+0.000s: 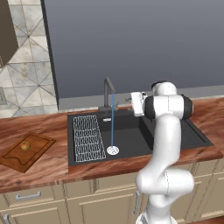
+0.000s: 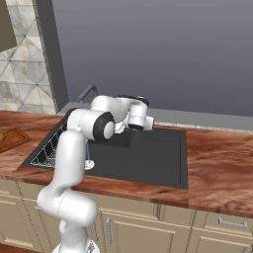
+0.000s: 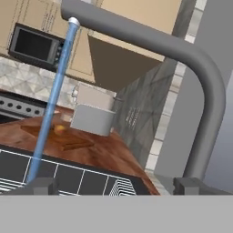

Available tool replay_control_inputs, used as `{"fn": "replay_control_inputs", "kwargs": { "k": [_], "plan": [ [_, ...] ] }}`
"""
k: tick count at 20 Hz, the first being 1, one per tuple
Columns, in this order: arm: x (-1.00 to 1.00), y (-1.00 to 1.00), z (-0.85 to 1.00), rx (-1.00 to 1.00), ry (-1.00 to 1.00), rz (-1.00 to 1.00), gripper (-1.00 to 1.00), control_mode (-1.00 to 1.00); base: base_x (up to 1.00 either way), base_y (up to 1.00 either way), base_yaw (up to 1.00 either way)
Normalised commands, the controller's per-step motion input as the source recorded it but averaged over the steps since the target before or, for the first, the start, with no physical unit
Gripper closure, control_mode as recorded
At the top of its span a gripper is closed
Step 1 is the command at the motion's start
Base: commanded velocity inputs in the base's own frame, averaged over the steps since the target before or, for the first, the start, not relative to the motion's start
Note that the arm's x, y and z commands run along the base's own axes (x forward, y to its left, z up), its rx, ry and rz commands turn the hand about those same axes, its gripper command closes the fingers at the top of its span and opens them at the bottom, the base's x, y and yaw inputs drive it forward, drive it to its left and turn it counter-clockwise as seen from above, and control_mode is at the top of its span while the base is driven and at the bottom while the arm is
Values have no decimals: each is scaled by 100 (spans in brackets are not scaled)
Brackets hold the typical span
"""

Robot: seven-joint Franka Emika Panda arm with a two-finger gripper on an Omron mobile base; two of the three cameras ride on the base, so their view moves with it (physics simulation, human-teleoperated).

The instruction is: Pick the apple from the sink and place it on the cutting board to airdry. Then turn off the sink faucet.

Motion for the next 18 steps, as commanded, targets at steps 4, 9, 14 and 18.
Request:
{"fn": "replay_control_inputs", "kwargs": {
  "k": [4,9,14,18],
  "plan": [
    [11,12,-10,0,2,0,-100,-100,0,0,0],
    [7,6,-21,0,4,0,-100,-100,0,0,0],
    [17,2,-9,0,3,0,-100,-100,0,0,0],
    [28,0,0,0,4,0,-100,-100,0,0,0]
  ]
}}
